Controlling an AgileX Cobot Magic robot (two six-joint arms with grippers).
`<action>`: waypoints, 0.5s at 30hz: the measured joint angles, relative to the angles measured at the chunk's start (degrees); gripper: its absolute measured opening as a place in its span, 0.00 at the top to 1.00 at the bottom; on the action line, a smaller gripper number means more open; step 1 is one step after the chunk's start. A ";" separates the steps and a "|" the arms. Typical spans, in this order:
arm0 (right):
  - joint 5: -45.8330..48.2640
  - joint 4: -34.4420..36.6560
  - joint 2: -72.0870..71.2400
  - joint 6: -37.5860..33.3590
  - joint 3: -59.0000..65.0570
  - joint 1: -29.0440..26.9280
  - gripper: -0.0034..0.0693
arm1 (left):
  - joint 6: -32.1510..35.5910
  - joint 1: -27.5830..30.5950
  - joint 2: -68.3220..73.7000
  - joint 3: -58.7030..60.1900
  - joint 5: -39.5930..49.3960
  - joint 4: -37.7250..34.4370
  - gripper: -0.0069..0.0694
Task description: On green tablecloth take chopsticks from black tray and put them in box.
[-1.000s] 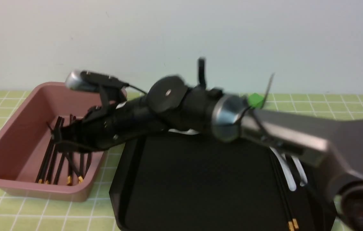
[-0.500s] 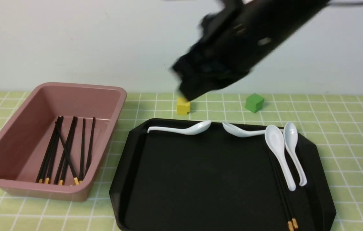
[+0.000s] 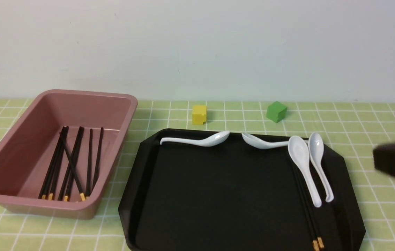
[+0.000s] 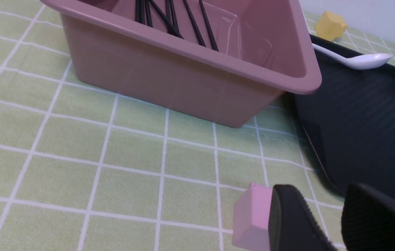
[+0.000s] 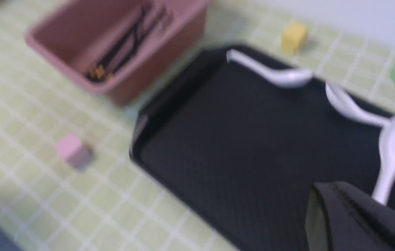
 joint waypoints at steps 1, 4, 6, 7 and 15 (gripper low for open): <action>-4.11 0.05 -2.21 0.21 5.07 0.00 0.95 | 0.00 0.00 0.00 0.00 0.00 0.00 0.60; -16.92 0.17 -5.75 0.43 15.81 0.00 0.94 | 0.00 0.00 0.00 0.00 0.00 0.00 0.60; -22.54 0.17 -6.32 0.43 19.50 0.00 0.94 | 0.00 0.00 0.00 0.00 0.00 0.00 0.60; -22.54 0.17 -6.32 0.43 19.50 0.00 0.94 | 0.00 0.00 0.00 0.00 0.00 0.00 0.60; -26.39 0.17 -6.73 0.43 20.67 0.00 0.92 | 0.00 0.00 0.00 0.00 0.00 0.00 0.60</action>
